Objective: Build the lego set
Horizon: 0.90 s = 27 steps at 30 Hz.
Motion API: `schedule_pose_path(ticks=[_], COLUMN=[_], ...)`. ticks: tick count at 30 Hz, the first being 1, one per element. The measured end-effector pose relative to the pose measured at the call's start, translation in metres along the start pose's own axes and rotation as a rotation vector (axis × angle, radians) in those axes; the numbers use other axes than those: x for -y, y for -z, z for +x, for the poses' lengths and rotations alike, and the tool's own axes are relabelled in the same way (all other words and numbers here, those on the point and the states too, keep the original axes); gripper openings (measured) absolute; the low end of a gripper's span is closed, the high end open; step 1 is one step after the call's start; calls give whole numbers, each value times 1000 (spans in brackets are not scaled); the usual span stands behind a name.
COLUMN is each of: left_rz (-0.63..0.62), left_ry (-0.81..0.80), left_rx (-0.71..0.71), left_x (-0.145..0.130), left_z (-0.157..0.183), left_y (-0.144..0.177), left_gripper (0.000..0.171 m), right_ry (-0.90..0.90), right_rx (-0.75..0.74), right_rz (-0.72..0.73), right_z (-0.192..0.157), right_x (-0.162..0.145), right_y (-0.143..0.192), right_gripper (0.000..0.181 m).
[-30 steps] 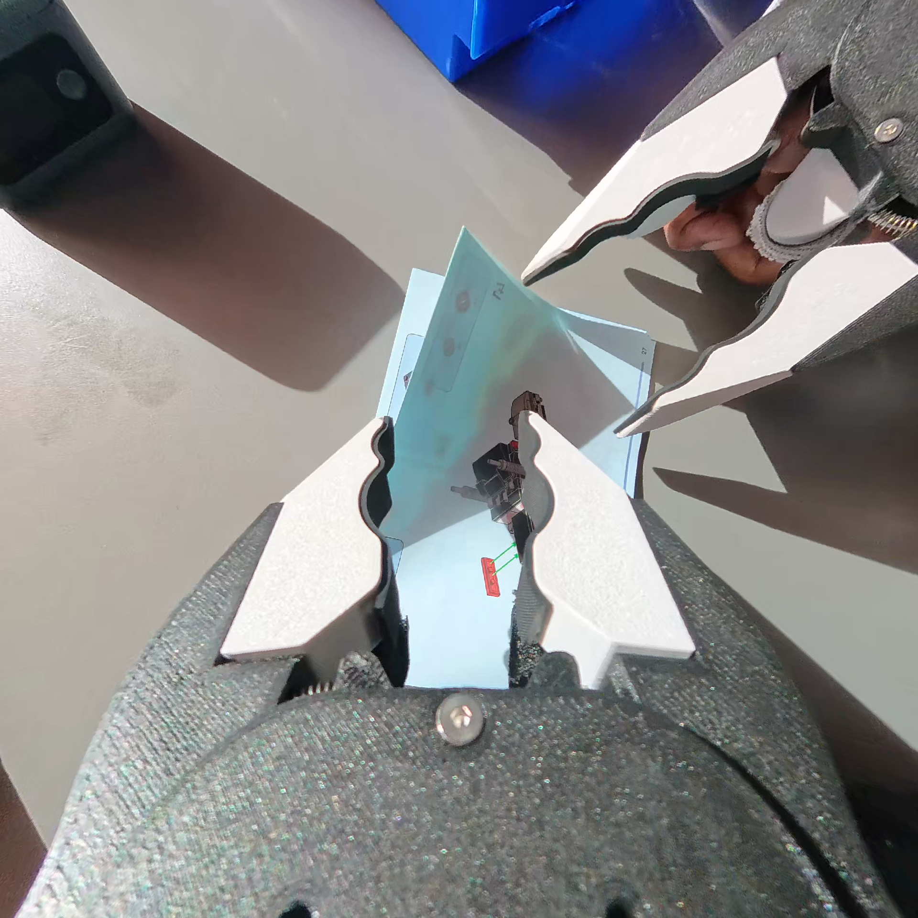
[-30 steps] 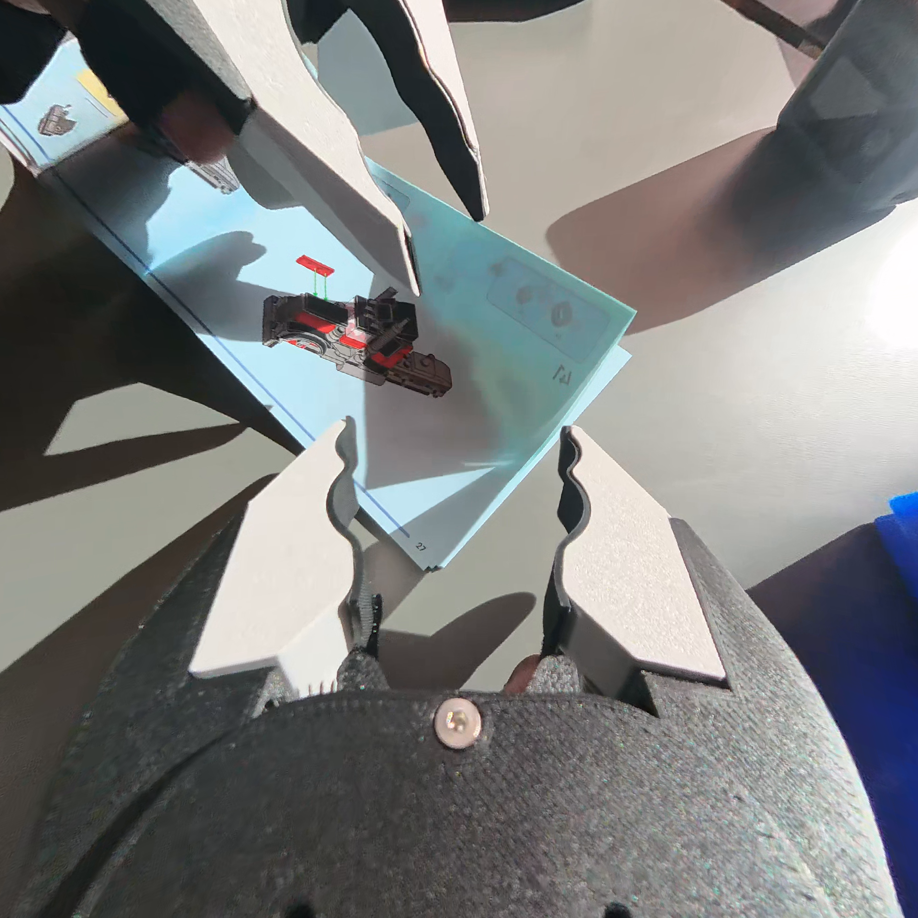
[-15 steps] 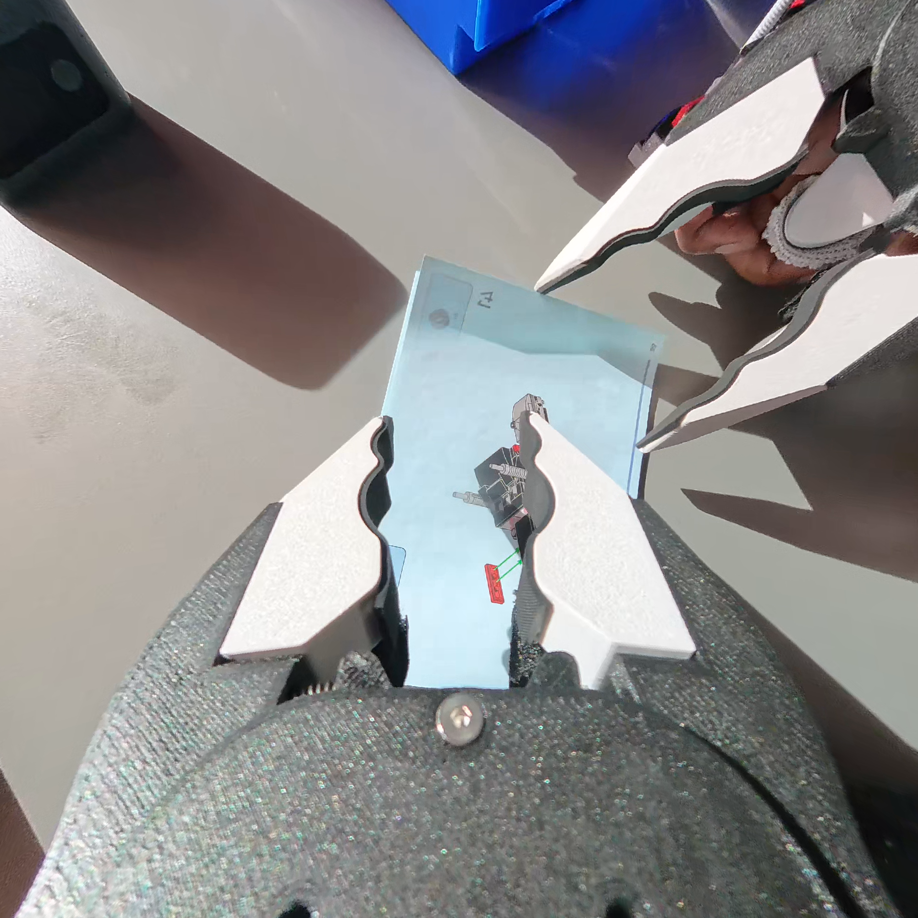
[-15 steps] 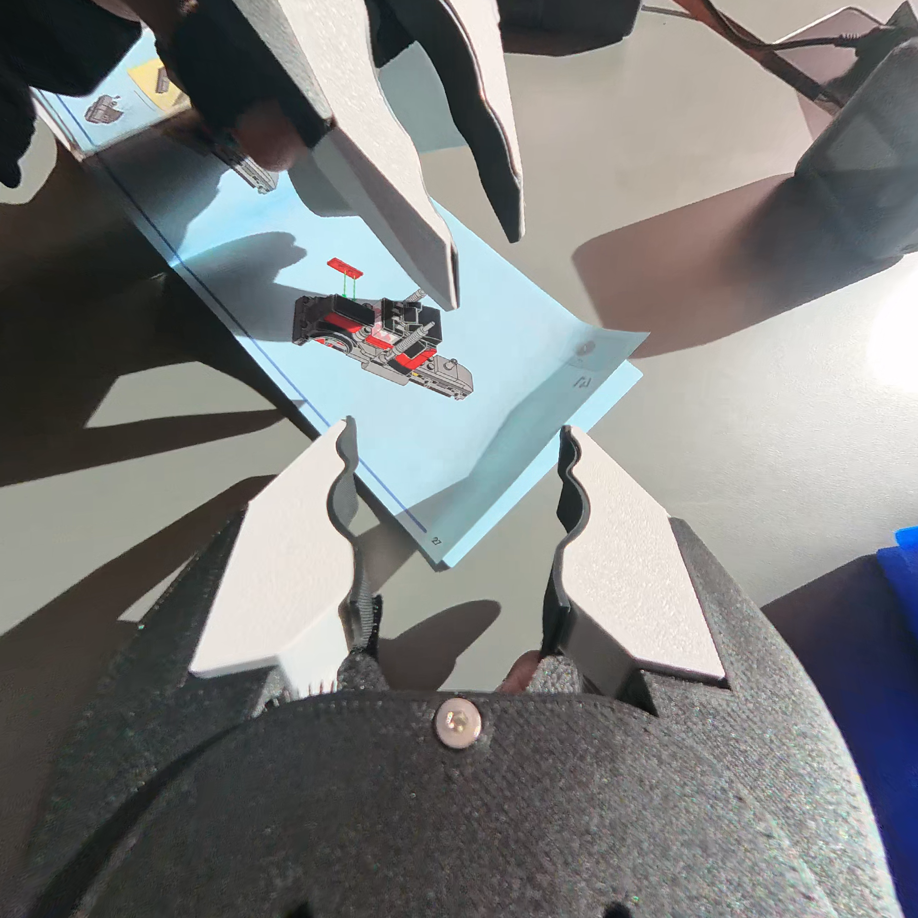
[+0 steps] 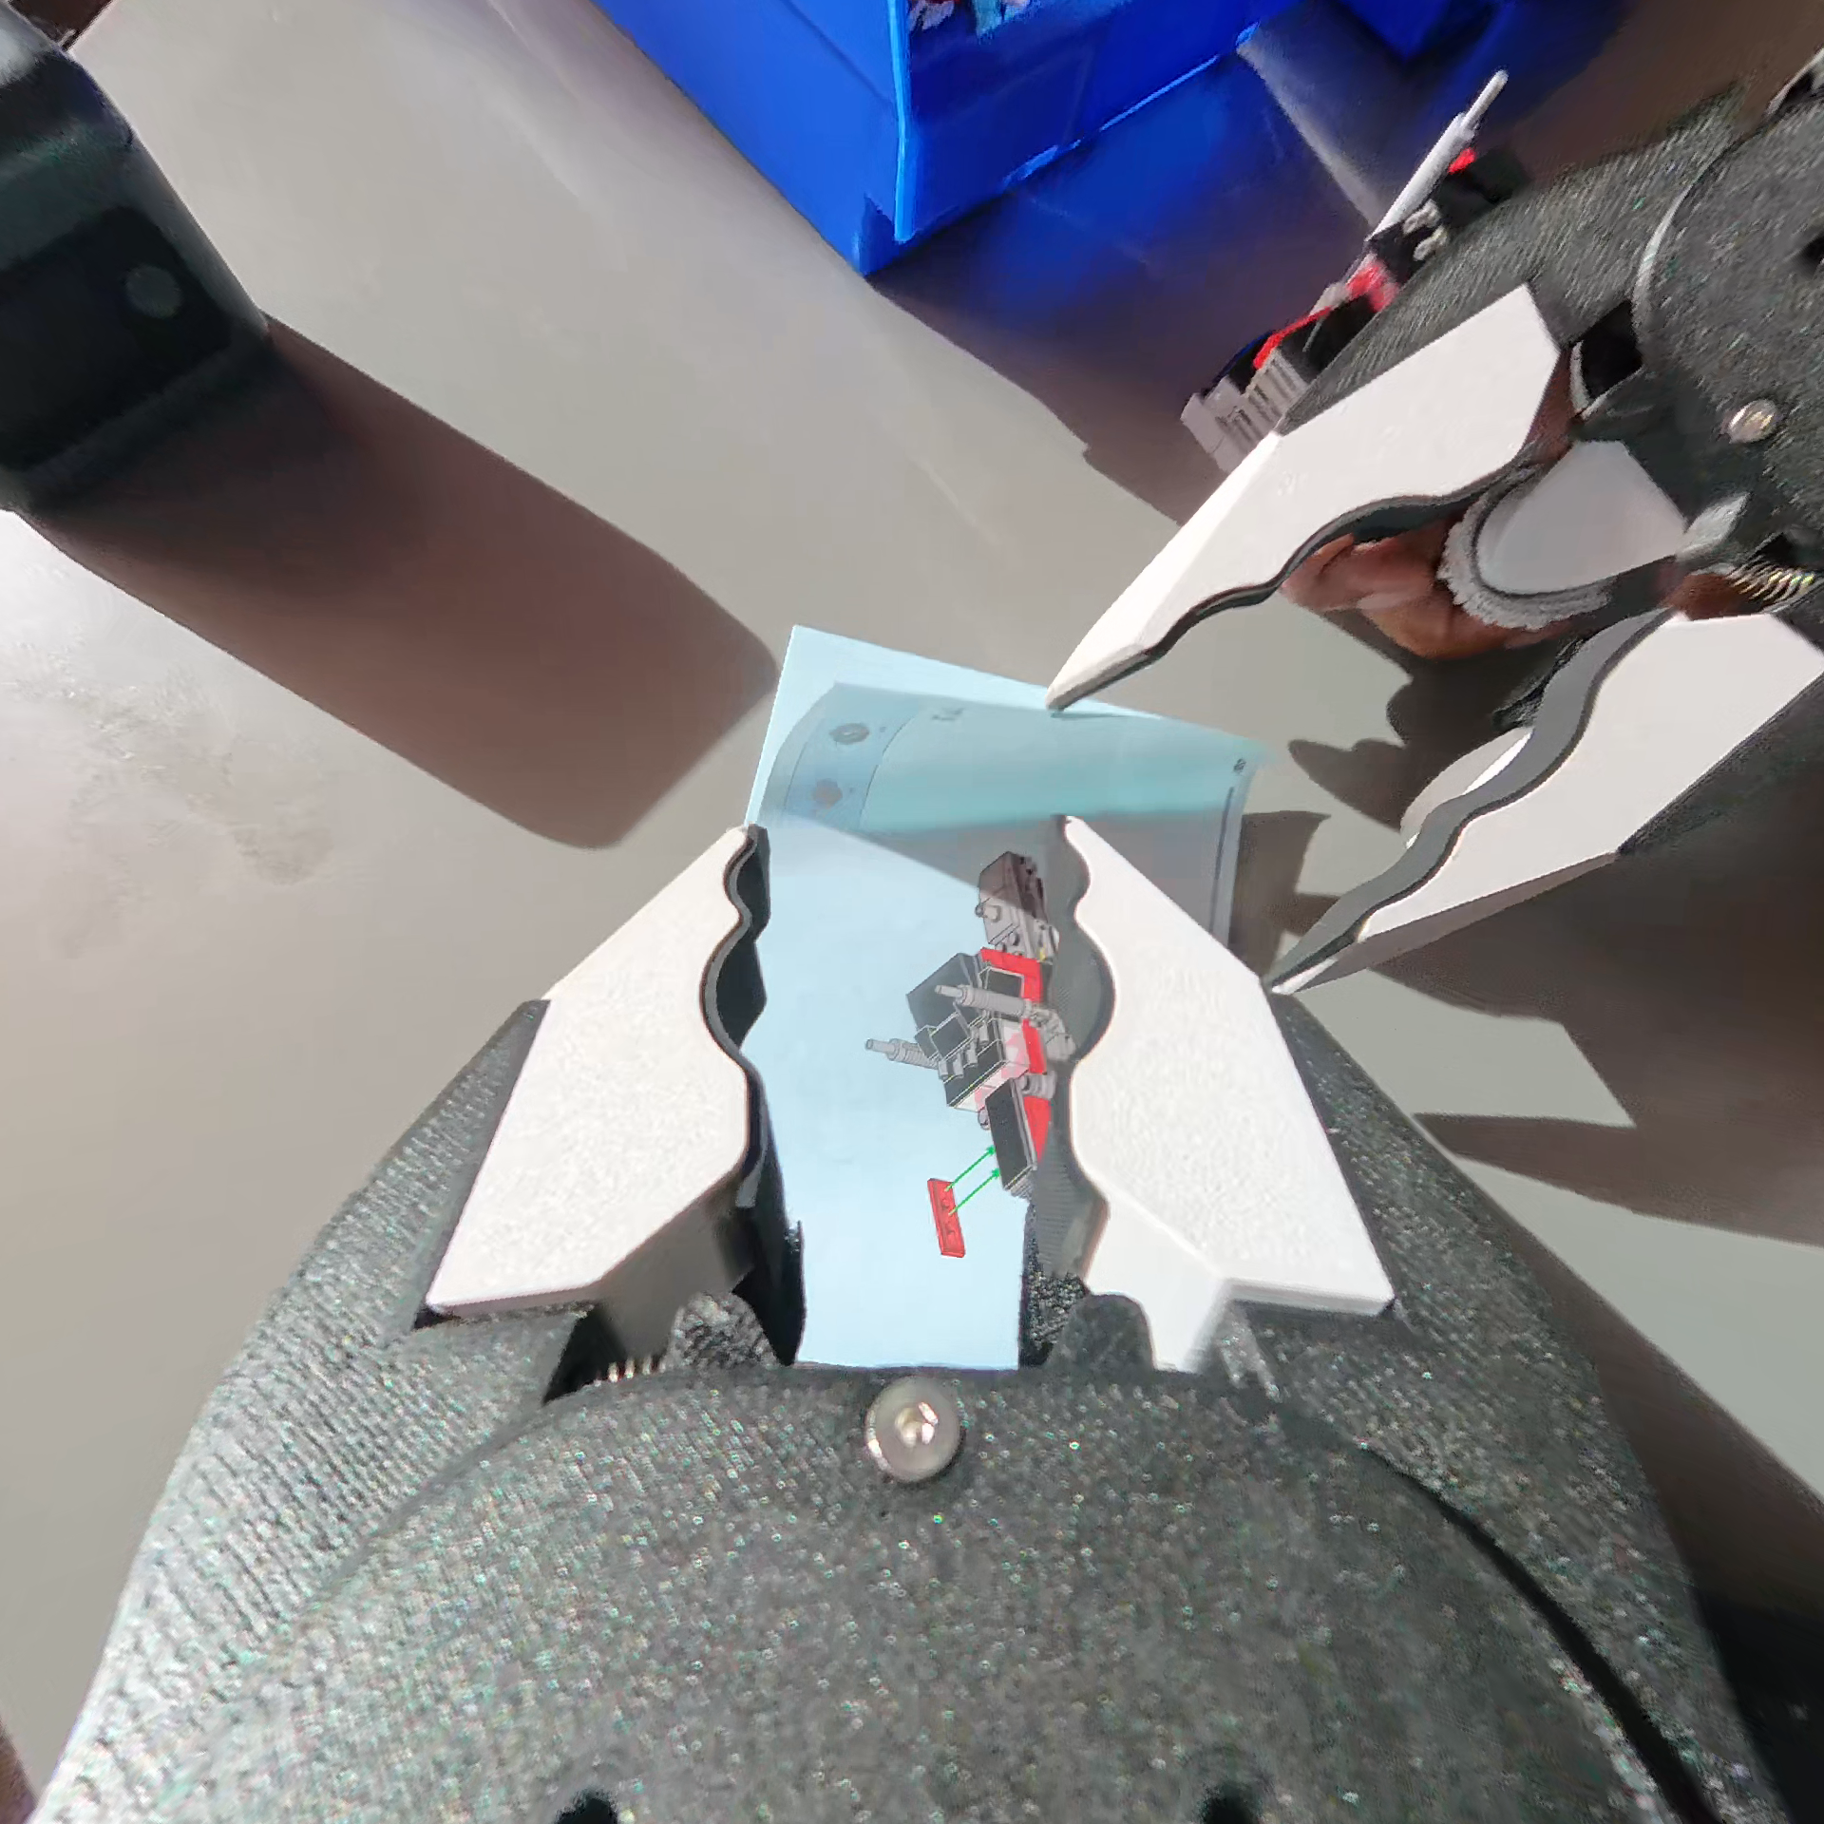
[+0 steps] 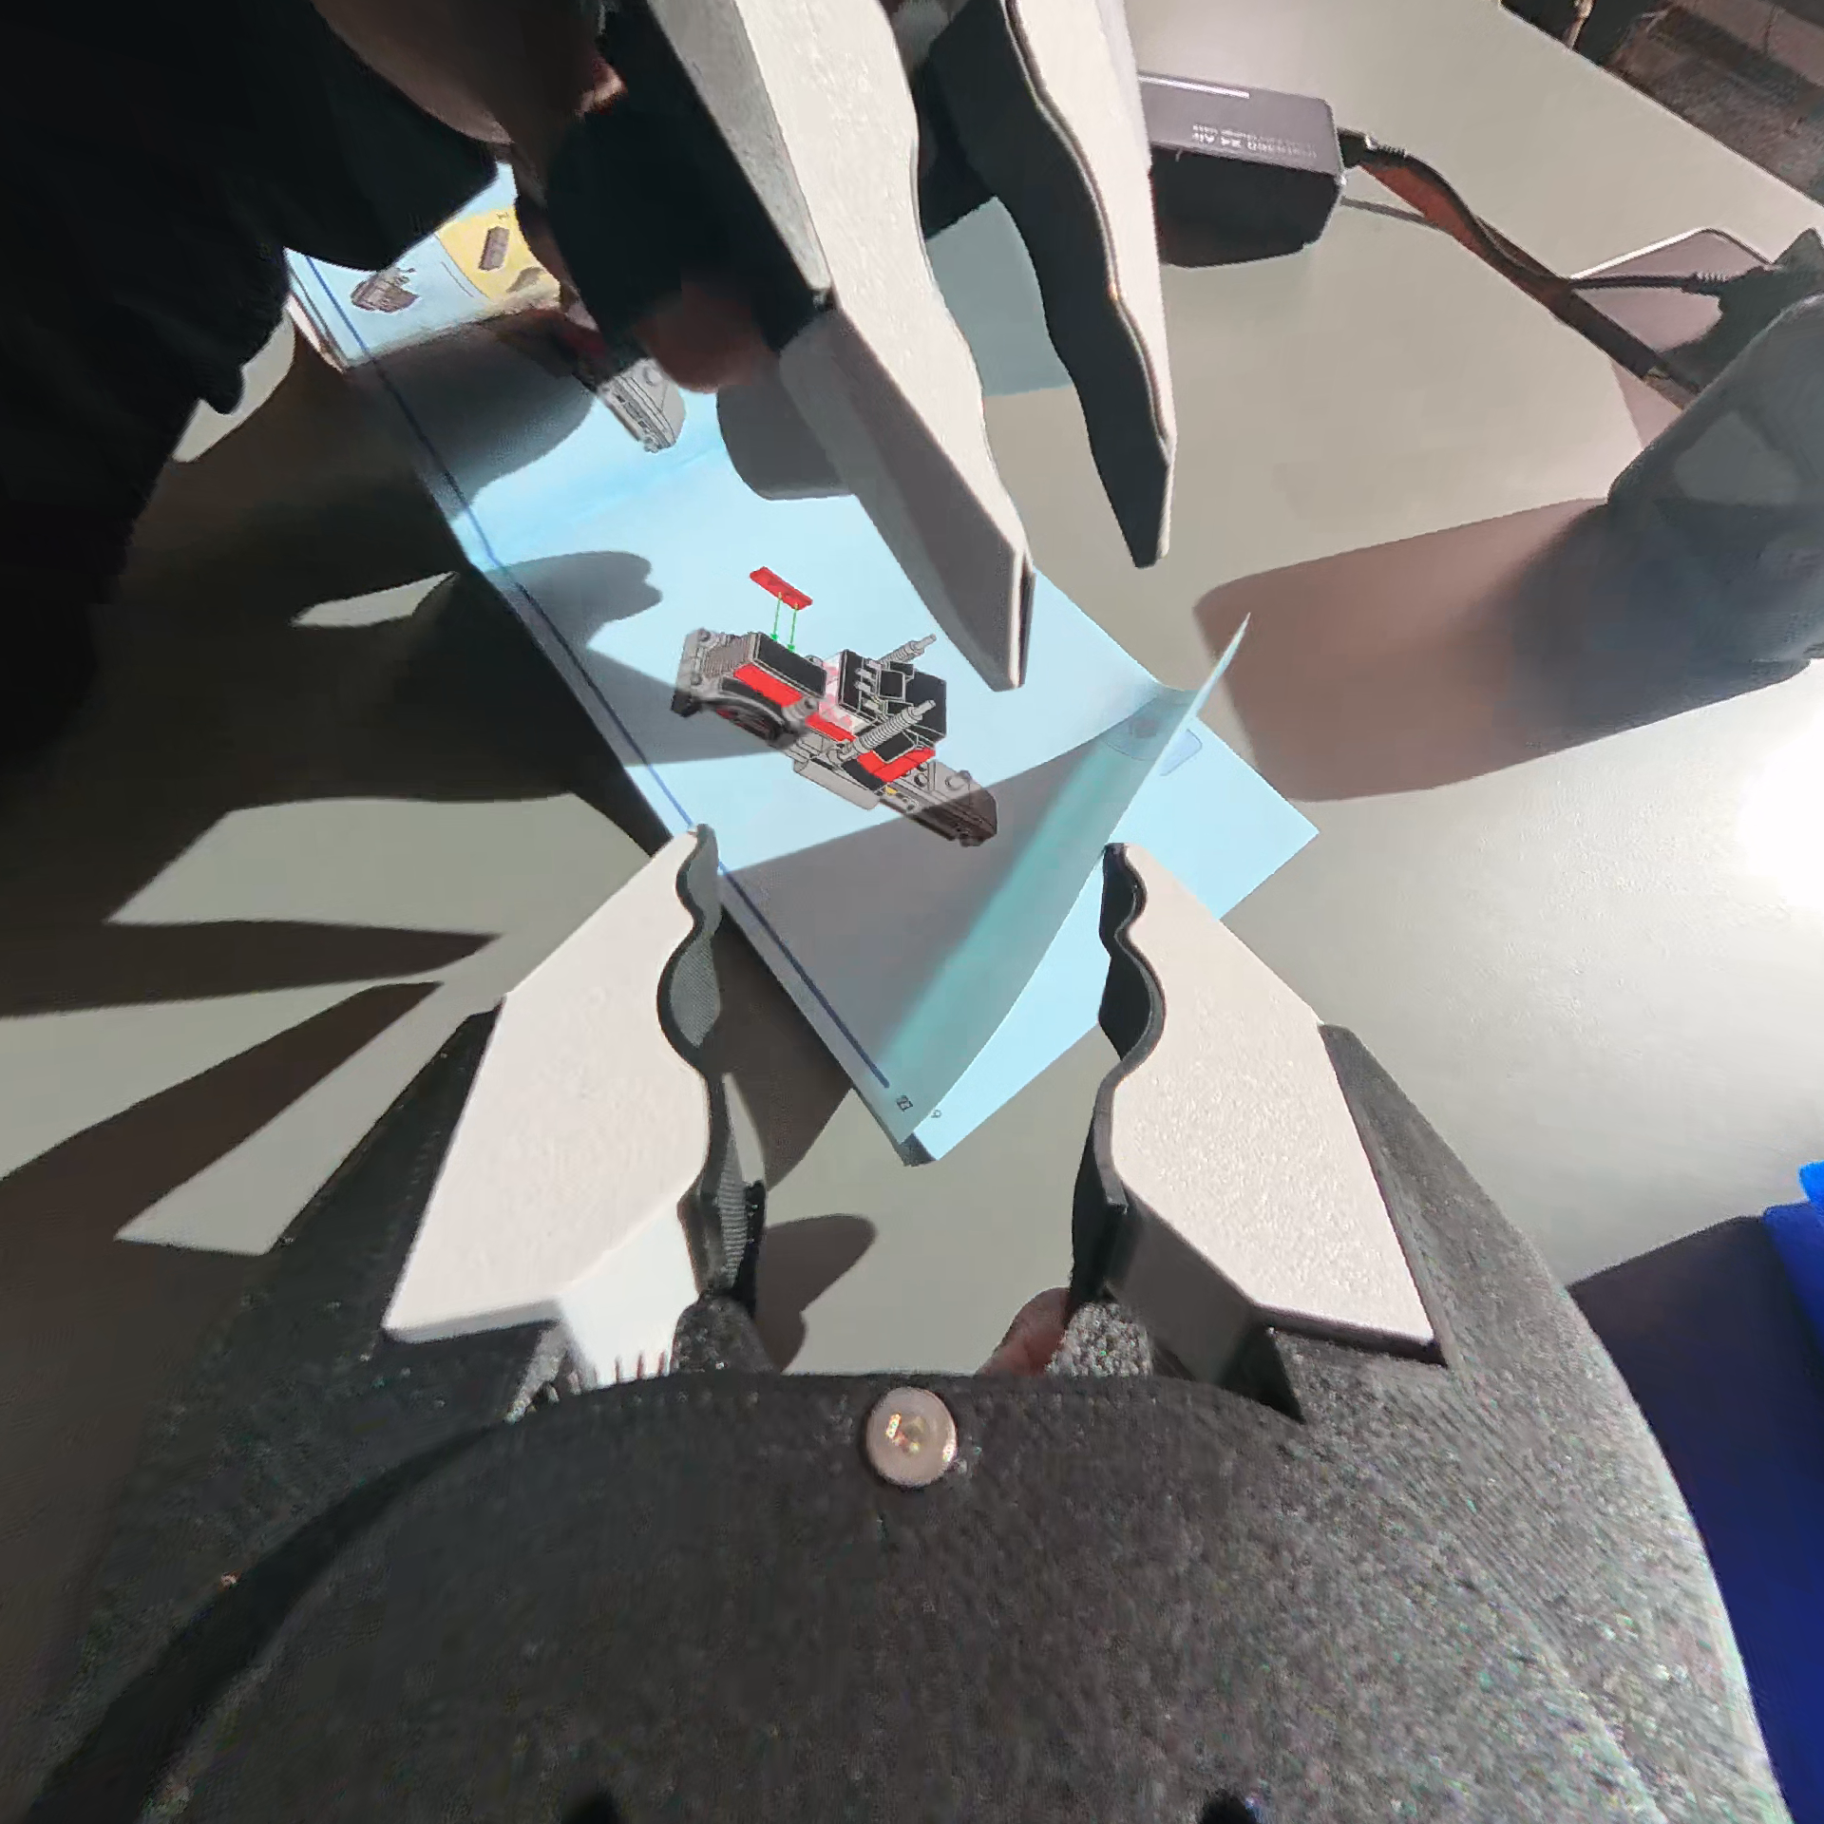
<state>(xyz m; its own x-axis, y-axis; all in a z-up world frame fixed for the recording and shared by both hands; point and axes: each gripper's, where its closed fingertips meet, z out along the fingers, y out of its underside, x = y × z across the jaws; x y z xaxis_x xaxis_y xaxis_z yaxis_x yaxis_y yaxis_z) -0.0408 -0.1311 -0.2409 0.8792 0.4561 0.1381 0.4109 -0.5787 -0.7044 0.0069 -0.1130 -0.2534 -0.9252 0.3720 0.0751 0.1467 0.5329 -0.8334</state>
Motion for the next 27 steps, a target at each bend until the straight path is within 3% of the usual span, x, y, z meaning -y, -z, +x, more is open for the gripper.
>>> schedule_pose_path(ticks=[7, 14, 27], left_rz=[58, 9, 71], left_ry=[226, 415, 459], left_rx=[-61, -80, -199], left_x=[13, -3, 3], left_z=[3, -6, 2], left_y=[8, 5, 6], left_gripper=[55, 44, 19], right_ry=[40, 81, 119], right_rx=[37, 48, 46], right_rz=[46, 52, 41], right_z=[-8, -13, -17], right_x=[6, 7, 5], right_y=[2, 2, 1], right_gripper=[76, 74, 74])
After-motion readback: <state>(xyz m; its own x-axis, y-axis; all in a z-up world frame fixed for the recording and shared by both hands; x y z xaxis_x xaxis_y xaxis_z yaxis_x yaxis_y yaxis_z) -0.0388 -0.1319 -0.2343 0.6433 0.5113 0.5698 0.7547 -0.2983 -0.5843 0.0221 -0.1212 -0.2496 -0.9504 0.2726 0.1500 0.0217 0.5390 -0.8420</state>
